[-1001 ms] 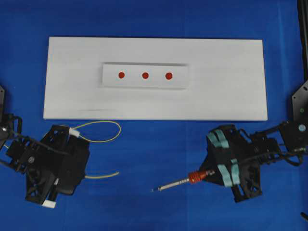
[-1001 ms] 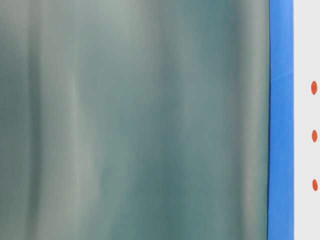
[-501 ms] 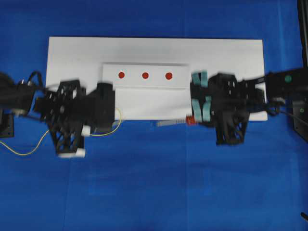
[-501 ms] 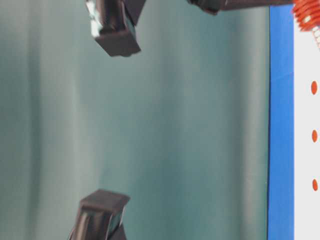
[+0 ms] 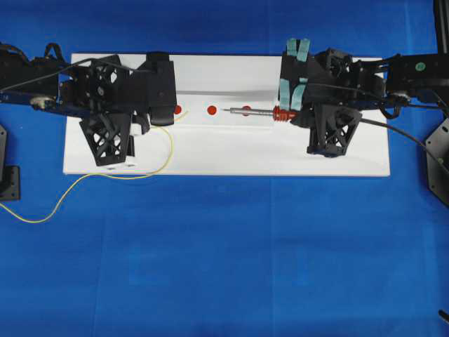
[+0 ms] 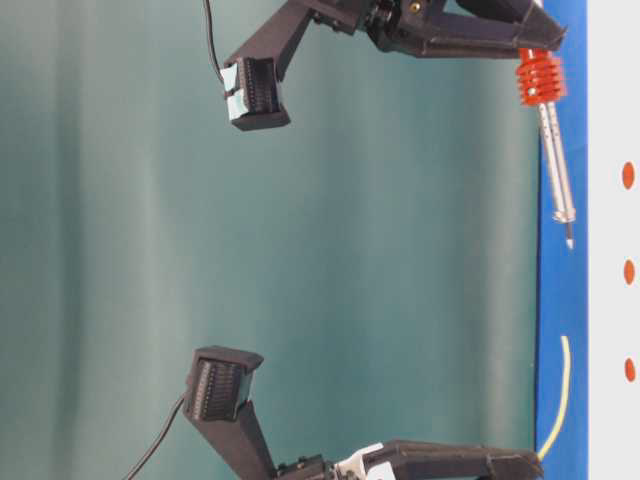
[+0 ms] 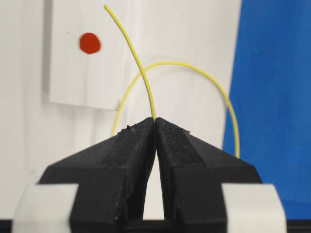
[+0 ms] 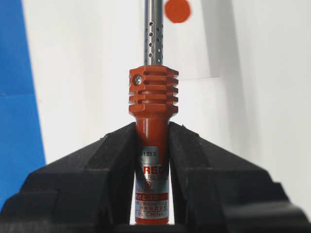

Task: Touch the tip of the soldering iron to the tip of the solder at the mark.
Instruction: 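Lift both tools and carry them up over the red-dot strip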

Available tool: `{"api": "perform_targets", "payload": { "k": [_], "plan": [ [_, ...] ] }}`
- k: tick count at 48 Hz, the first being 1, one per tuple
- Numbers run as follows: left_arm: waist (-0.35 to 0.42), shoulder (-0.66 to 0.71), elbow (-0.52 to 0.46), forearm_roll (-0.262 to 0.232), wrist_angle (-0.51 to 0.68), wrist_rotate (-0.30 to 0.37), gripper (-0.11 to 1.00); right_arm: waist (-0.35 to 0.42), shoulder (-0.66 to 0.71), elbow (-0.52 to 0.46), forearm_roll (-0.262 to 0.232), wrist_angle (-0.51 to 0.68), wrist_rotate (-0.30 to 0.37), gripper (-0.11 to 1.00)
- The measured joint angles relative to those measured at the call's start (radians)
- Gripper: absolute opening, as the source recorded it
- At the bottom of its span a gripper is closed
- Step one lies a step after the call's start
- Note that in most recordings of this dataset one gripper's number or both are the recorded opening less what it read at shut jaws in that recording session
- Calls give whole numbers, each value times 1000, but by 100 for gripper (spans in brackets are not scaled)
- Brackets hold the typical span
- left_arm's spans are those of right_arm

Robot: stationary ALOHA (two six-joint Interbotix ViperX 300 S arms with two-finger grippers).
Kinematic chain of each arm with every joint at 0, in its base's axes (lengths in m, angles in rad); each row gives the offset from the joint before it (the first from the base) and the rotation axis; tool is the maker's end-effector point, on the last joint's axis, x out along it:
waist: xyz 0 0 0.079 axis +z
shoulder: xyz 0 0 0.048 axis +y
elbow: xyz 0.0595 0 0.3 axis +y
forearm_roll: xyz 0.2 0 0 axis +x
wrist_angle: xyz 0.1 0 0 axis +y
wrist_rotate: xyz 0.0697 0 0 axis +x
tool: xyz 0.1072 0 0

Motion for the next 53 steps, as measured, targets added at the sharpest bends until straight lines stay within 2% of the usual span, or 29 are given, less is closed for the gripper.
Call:
{"api": "perform_targets", "payload": {
  "k": [29, 53],
  "plan": [
    [14, 0, 0, 0, 0, -6, 3, -2, -2, -2, -2, 3, 0, 6],
    [37, 46, 54, 0, -17, -34, 3, -2, 0, -2, -3, 2, 0, 6]
  ]
}}
